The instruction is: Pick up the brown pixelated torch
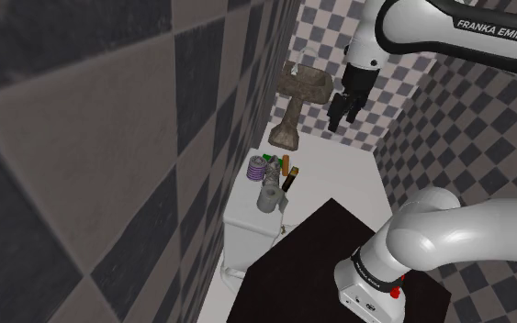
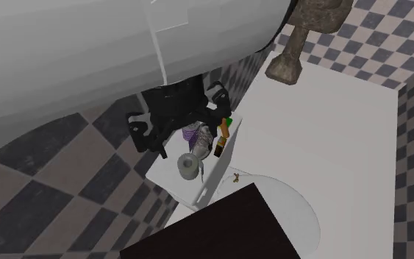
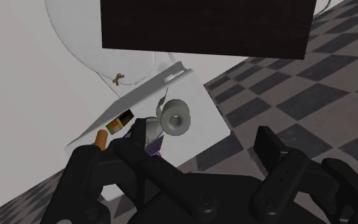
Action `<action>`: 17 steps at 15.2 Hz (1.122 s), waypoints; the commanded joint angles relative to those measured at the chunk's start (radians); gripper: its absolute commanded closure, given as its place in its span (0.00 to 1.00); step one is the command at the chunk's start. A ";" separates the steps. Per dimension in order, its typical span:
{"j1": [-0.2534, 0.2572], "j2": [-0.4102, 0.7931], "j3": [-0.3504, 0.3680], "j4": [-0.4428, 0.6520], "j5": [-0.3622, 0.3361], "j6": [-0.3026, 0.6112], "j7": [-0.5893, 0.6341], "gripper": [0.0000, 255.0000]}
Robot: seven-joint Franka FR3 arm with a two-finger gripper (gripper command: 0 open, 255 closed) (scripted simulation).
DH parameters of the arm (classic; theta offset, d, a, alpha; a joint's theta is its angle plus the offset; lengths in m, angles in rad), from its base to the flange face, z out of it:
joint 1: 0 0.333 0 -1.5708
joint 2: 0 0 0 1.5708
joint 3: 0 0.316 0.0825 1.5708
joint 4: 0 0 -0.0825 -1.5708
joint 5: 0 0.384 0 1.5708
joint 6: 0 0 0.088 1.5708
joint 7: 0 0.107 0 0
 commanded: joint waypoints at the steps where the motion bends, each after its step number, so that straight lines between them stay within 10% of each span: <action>1: 0.000 0.000 0.000 0.000 0.000 0.000 0.000 0.00; 17: -0.038 0.286 -0.232 -0.260 -0.081 0.637 -0.222 0.00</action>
